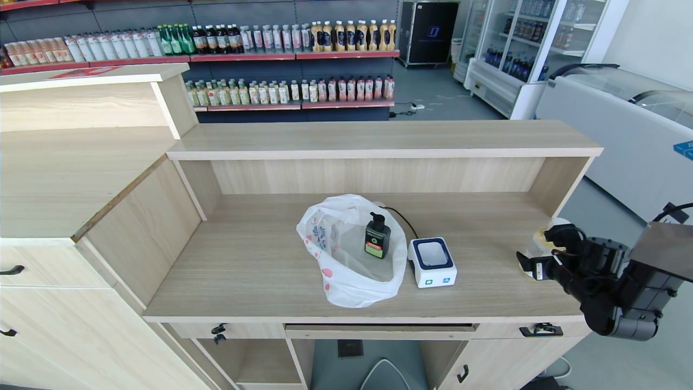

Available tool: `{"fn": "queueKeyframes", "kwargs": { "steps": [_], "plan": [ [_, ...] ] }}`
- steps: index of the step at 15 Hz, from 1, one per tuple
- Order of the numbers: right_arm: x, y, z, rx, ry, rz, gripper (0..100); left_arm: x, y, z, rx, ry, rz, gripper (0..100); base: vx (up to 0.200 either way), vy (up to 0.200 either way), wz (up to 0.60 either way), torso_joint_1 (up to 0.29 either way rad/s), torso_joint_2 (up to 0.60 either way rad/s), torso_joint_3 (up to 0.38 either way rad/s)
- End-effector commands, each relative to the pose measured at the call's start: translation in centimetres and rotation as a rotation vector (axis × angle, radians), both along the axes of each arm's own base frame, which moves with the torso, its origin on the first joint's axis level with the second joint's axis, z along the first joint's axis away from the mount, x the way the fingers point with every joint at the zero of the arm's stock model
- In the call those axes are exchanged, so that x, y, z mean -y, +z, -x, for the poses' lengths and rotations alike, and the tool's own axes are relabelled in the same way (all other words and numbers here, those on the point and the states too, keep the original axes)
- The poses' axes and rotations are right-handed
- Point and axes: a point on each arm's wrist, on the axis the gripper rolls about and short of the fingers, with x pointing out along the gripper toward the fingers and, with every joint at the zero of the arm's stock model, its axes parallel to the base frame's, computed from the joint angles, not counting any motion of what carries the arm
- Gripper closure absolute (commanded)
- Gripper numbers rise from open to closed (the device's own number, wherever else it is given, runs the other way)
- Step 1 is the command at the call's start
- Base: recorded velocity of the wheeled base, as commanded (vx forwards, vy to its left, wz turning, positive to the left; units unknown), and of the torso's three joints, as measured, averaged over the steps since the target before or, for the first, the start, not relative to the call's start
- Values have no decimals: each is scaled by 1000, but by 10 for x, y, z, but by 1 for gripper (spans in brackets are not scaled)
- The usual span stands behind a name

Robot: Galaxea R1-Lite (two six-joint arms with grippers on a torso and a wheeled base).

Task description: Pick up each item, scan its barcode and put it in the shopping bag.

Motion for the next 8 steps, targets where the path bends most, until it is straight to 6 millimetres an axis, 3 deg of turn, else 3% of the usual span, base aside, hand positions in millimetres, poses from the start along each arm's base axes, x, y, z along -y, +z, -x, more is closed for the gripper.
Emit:
{"fn": "queueKeyframes", "kwargs": {
  "steps": [1,8],
  "plan": [
    [3,-4,-2,-3,-6,5,0,0,0,0,0,0,0,0,0,0,0,0,0,0],
    [11,-11,-11,14,-19,11,0,0,0,0,0,0,0,0,0,0,0,0,0,0]
  ]
}}
